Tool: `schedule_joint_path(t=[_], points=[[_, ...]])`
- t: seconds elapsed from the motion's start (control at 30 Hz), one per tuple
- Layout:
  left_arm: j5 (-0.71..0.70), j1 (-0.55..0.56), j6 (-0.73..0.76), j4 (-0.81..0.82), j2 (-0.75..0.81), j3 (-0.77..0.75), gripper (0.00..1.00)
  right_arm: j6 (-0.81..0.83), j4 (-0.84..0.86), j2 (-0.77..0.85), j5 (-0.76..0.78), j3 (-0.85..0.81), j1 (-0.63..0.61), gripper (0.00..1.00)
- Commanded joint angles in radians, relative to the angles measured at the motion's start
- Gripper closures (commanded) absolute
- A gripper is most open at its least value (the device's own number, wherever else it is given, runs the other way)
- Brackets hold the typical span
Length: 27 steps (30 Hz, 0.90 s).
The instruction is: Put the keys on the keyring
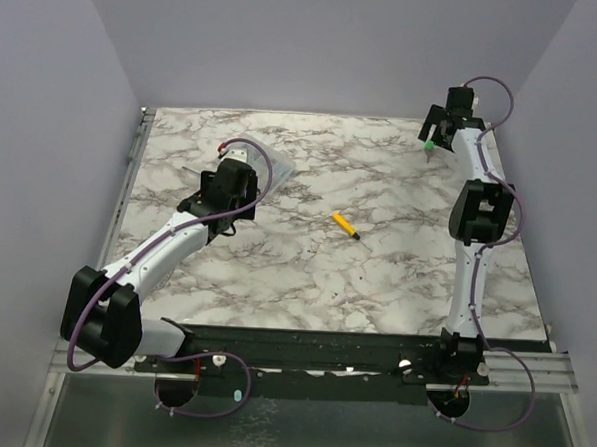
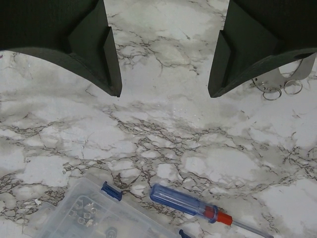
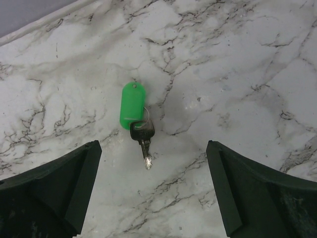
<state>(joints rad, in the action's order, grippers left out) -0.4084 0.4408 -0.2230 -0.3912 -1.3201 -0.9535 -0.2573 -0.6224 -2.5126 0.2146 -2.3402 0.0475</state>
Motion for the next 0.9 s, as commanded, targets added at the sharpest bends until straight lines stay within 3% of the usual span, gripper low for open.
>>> schedule_joint_path(t=[0.0, 0.2, 0.4, 0.5, 0.67, 0.87], points=[[-0.008, 0.006, 0.010, -0.002, 0.022, -0.024, 0.24, 0.033, 0.039, -0.094, -0.076, -0.119, 0.009, 0.00], [-0.006, 0.006, 0.007, -0.001, 0.007, -0.024, 0.24, 0.023, 0.117, -0.172, -0.090, -0.161, 0.009, 0.03], [-0.006, 0.006, 0.007, -0.002, -0.009, -0.026, 0.24, 0.031, 0.188, -0.243, -0.095, -0.208, 0.009, 0.16], [-0.004, 0.005, 0.009, -0.002, -0.019, -0.030, 0.25, 0.045, 0.189, -0.264, -0.098, -0.220, 0.009, 0.29], [0.004, 0.006, 0.010, -0.002, -0.022, -0.034, 0.25, 0.043, 0.200, -0.264, -0.125, -0.187, 0.008, 0.58], [0.011, 0.006, 0.009, -0.003, -0.018, -0.034, 0.26, 0.033, 0.204, -0.251, -0.144, -0.177, -0.002, 0.82]])
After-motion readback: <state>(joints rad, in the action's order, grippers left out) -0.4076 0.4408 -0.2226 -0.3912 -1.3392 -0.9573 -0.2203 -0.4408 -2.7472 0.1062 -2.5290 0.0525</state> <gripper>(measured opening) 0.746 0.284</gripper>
